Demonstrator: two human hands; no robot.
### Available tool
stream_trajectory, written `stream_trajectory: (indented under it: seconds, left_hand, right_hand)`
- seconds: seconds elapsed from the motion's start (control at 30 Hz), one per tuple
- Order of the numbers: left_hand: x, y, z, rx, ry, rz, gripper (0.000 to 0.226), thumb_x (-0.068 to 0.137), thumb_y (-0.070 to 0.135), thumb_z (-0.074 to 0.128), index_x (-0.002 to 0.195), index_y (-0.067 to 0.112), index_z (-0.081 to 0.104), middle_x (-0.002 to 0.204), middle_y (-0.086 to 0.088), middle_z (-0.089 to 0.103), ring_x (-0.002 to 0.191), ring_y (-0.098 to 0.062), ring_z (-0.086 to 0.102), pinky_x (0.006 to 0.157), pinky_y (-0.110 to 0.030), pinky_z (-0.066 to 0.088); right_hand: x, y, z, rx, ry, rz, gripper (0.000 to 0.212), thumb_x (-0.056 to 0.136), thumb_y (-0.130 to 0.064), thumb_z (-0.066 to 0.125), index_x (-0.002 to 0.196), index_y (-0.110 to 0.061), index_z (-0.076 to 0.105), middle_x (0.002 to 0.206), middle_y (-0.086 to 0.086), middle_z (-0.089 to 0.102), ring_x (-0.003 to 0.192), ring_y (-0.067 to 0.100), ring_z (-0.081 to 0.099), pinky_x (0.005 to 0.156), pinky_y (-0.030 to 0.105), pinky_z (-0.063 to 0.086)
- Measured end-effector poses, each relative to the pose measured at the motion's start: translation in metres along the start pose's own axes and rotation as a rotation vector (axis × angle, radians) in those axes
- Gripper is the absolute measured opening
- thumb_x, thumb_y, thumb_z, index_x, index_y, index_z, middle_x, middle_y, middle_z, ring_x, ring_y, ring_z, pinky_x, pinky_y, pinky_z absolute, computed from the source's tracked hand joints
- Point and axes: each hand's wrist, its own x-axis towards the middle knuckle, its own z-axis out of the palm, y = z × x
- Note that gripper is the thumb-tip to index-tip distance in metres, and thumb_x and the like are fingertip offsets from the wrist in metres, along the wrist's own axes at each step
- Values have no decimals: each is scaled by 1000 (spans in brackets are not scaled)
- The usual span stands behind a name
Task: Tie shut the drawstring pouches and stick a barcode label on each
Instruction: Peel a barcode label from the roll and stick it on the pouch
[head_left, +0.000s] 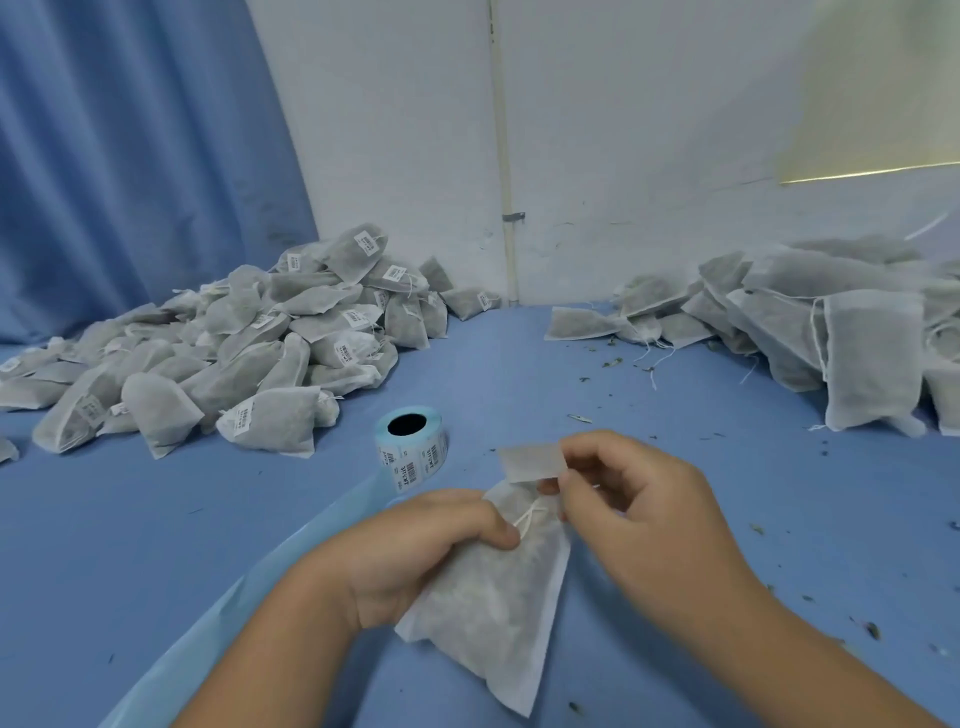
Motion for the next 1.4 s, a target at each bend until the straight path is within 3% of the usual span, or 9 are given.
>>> stream_trajectory:
  seconds: [0.07,0.33,0.57,0.8,0.9,1.07,1.2,1.3,1.4]
  left_hand:
    - [-1,1,-1,-33,21,-14,26,53,18,70,78,12,76,79,-10,70,68,-21,67,61,-26,54]
    - [-5,5,1,-97,-42,-47,17,62,19,69,76,14,77,78,-6,70,70,-18,68,65,-27,53]
    - [-7,6,-2,-190,-66,-25,25,64,15,67,87,13,78,84,-7,69,75,-19,67,68,-28,55]
    - [-8,6,-1,-204,-143,54,20,64,17,66,83,14,73,85,-5,66,79,-17,65,76,-27,51]
    - [-4,5,3,-150,-16,118,20,76,24,71,92,14,78,96,-3,73,91,-16,69,82,-26,52]
    - [0,2,11,-18,228,221,26,82,40,65,94,20,76,91,-2,75,83,-15,70,69,-24,53]
    - [1,0,14,85,247,311,24,81,47,70,92,27,75,92,0,76,84,-14,70,70,-26,53]
    - [3,-2,16,75,217,361,31,80,44,66,96,19,75,94,-6,76,84,-17,71,70,-25,55]
    - [2,-1,17,10,169,399,29,78,44,69,89,18,76,84,-7,76,74,-17,73,61,-23,54]
  right_hand:
    - [0,-1,-2,-162,40,-189,18,81,-12,57,82,-26,68,77,-15,66,77,6,66,66,16,50]
    - [-1,2,-5,-422,-37,-523,26,77,3,60,94,-14,73,89,-5,68,75,11,63,59,28,51]
    - [0,3,-7,-395,-189,-525,26,80,1,61,96,-16,74,96,-8,70,83,10,66,68,27,52]
    - [1,4,-11,-425,-251,-492,30,81,-3,62,98,-24,76,104,-14,69,91,1,63,77,7,43]
    - [1,4,-9,-421,-265,-487,38,80,0,59,104,-26,74,112,-17,66,100,1,59,86,11,43]
    - [-3,1,6,-74,-105,-84,21,84,-20,68,98,-35,69,107,-23,60,106,-5,55,87,13,42]
    - [1,3,5,91,-91,357,33,70,-35,80,98,-30,64,98,-14,64,80,-1,62,73,24,49]
    - [2,0,-1,285,-257,430,22,73,-33,79,87,-17,72,84,9,73,71,13,63,68,31,48]
    - [3,3,-3,457,-254,473,30,65,-33,84,81,-11,72,78,14,71,67,19,61,67,34,47]
